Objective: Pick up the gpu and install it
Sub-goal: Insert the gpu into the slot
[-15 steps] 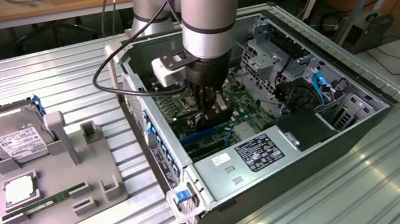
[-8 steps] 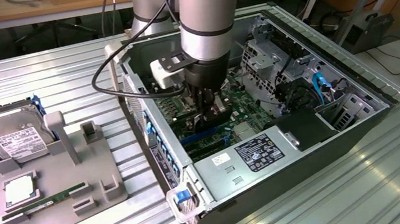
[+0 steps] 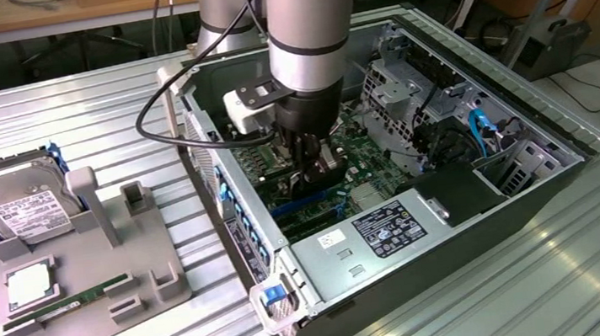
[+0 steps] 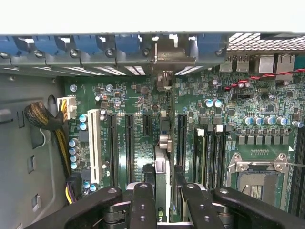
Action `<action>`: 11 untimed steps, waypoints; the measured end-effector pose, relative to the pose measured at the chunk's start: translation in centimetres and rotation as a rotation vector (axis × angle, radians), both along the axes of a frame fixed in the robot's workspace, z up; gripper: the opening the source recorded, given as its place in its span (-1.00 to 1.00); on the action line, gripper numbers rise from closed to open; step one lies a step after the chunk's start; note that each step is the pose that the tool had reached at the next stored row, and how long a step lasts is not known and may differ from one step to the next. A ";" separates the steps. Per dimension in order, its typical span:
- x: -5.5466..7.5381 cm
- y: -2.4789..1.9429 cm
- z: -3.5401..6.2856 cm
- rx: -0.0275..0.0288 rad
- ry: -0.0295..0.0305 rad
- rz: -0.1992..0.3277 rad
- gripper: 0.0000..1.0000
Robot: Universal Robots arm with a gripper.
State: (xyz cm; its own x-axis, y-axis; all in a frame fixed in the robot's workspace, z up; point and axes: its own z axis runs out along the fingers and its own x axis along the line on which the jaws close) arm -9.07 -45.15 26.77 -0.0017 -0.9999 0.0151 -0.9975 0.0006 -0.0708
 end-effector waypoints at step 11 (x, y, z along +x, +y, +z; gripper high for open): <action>-0.4 0.00 -0.52 -0.0002 0.0023 -0.001 -0.47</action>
State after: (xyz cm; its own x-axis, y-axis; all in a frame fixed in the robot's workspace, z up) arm -9.46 -45.15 26.25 -0.0022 -0.9999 0.0153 -0.9976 0.0011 -0.0685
